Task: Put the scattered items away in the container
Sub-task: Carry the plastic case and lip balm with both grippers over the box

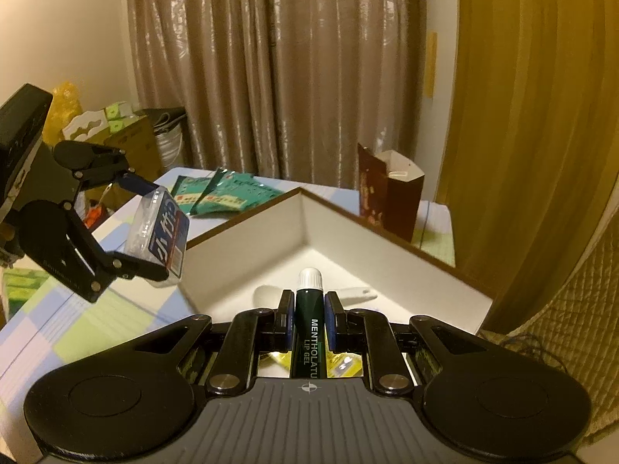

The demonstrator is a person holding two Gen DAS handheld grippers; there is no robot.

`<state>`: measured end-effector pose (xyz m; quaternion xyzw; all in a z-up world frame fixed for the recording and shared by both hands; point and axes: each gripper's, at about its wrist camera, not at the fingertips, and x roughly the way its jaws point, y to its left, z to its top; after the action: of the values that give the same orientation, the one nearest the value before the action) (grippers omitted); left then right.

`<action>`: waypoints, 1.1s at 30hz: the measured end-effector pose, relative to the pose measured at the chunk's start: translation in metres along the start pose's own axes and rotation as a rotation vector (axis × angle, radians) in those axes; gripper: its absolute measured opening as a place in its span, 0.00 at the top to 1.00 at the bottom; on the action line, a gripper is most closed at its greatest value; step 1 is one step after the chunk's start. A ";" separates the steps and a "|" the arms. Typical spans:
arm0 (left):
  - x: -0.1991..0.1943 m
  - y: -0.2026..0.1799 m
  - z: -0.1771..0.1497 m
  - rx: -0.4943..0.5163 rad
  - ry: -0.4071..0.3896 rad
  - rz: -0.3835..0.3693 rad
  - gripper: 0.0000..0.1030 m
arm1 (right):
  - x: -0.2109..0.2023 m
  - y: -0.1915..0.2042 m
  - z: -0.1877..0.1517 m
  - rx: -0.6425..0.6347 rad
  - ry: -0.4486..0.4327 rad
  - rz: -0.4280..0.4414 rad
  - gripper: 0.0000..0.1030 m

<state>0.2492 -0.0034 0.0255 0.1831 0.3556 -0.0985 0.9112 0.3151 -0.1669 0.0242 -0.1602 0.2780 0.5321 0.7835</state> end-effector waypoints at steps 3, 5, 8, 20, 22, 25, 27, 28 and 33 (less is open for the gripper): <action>0.015 0.006 0.009 -0.008 0.002 -0.008 0.16 | 0.011 -0.013 0.006 0.011 0.007 -0.011 0.88; 0.025 0.010 0.015 -0.008 0.003 -0.010 0.16 | 0.018 -0.021 0.009 0.018 0.013 -0.018 0.88; 0.040 0.014 0.021 -0.010 0.012 -0.014 0.16 | 0.029 -0.032 0.011 0.030 0.030 -0.026 0.88; 0.105 0.027 0.039 0.003 0.080 -0.024 0.16 | 0.076 -0.069 0.009 0.060 0.105 -0.048 0.88; 0.113 0.028 0.042 0.003 0.086 -0.022 0.16 | 0.081 -0.073 0.009 0.065 0.109 -0.042 0.88; 0.126 0.031 0.047 0.001 0.098 -0.015 0.16 | 0.089 -0.078 0.009 0.058 0.121 -0.044 0.88; 0.137 0.033 0.049 -0.008 0.108 -0.021 0.16 | 0.097 -0.082 0.009 0.055 0.136 -0.048 0.88; 0.143 0.033 0.050 -0.012 0.113 -0.020 0.16 | 0.101 -0.084 0.008 0.055 0.143 -0.049 0.88; 0.178 0.035 0.051 -0.024 0.167 -0.001 0.16 | 0.121 -0.091 0.004 0.050 0.191 -0.058 0.88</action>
<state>0.4207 -0.0007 -0.0521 0.1798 0.4316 -0.0790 0.8804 0.4335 -0.1094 -0.0500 -0.1983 0.3598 0.4846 0.7723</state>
